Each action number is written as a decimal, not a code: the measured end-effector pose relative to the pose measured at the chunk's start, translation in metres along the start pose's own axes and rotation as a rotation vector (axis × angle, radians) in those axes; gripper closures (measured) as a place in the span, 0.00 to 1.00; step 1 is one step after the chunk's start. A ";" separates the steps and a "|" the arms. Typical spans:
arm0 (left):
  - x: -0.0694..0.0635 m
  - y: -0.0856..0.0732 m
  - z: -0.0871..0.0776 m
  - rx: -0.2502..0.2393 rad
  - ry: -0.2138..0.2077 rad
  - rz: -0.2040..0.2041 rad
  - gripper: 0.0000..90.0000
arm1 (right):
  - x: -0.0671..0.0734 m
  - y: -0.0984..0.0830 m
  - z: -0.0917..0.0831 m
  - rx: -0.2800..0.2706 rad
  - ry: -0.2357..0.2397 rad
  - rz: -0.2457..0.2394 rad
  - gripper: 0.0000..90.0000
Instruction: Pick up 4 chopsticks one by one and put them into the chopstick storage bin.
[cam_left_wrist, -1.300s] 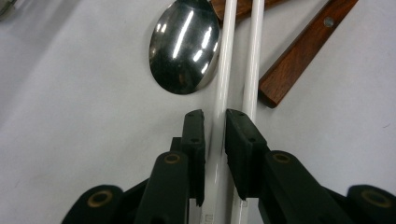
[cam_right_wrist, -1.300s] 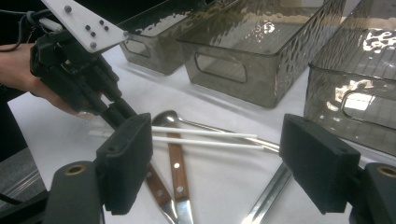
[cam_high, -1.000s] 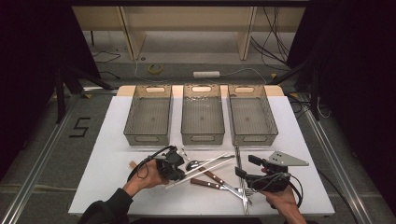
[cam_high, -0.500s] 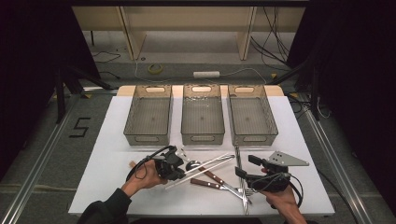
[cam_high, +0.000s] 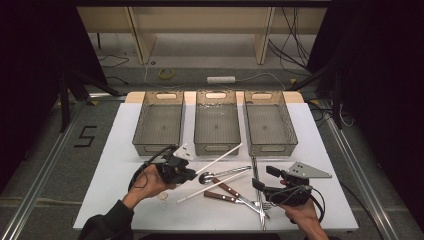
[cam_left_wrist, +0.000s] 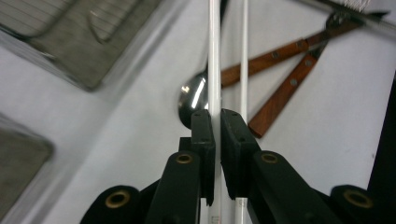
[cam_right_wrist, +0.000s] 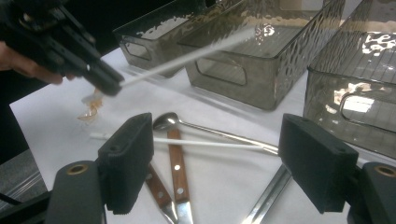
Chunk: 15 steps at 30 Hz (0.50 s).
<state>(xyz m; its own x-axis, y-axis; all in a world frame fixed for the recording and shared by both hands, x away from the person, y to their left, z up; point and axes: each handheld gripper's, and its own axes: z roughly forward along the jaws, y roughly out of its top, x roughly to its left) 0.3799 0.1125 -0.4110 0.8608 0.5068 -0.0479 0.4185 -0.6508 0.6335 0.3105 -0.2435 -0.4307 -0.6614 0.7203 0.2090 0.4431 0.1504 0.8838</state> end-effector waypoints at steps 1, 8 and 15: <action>0.003 0.001 -0.005 -0.016 0.010 -0.005 0.93 | 0.000 0.000 0.000 -0.003 0.000 0.000 0.31; 0.026 0.002 -0.034 -0.122 0.080 -0.091 0.93 | -0.001 -0.001 0.000 -0.003 0.000 0.005 0.31; 0.046 -0.003 -0.044 -0.159 0.136 -0.157 0.94 | -0.002 -0.001 0.000 -0.005 -0.002 0.009 0.31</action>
<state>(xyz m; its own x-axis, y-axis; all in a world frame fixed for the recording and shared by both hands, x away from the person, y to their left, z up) 0.4057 0.1628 -0.3809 0.7374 0.6730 -0.0581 0.4841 -0.4665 0.7403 0.3114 -0.2450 -0.4320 -0.6563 0.7228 0.2166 0.4462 0.1403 0.8839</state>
